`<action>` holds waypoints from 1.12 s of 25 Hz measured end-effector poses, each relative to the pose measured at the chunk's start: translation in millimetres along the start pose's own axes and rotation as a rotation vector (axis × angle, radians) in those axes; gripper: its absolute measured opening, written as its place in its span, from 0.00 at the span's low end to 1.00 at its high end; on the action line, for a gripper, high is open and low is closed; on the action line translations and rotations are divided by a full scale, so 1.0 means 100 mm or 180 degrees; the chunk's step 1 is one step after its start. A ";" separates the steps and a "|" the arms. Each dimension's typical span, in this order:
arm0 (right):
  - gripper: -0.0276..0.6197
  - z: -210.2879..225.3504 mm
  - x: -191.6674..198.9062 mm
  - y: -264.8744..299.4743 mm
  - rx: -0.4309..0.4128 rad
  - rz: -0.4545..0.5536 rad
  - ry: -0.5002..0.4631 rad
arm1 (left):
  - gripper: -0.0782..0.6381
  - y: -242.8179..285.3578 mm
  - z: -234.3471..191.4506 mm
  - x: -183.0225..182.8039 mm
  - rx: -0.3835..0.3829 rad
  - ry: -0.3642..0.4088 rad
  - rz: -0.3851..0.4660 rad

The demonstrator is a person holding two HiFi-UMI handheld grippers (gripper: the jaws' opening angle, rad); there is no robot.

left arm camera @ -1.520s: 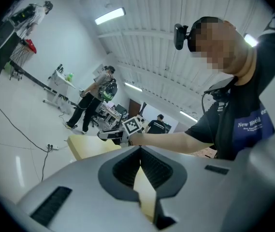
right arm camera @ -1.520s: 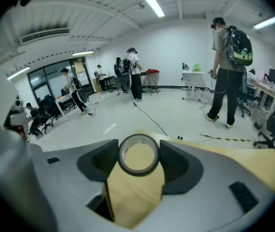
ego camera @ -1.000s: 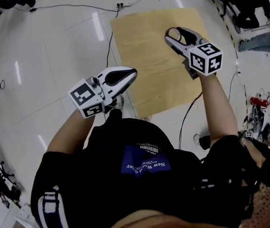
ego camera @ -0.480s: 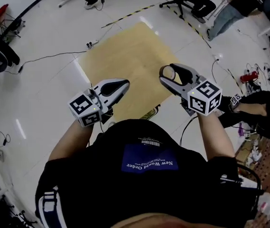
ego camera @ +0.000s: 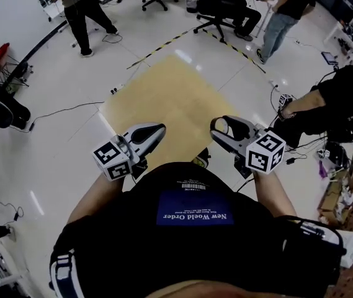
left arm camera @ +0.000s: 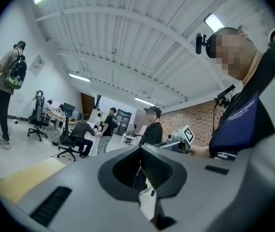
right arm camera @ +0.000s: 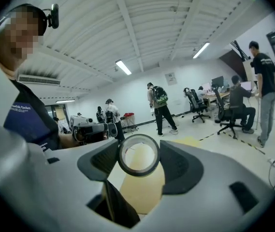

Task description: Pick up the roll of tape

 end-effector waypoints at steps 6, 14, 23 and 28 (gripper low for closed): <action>0.44 0.00 0.01 -0.05 -0.0074 0.0056 -0.0079 | 0.12 -0.04 0.04 0.05 -0.0087 0.0016 0.0014; 0.44 -0.05 -0.14 0.14 -0.0211 0.0091 -0.0233 | 0.12 -0.15 -0.02 0.00 -0.0194 0.0005 0.0098; 0.44 0.04 -0.28 0.14 -0.0286 0.0137 -0.0276 | 0.12 -0.15 -0.05 -0.06 -0.0303 0.0002 0.0171; 0.44 -0.02 -0.26 0.16 -0.0326 0.0151 -0.0302 | 0.12 -0.21 -0.04 -0.04 -0.0331 -0.0001 0.0207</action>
Point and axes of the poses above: the fingertips, and each gripper's own axes: y forward along the fingers, z to its right, x out of its underside, the point moved 1 cm from there along -y, backward along the fingers, and after that the axes turned 9 degrees about -y, right-handed, at the moved point
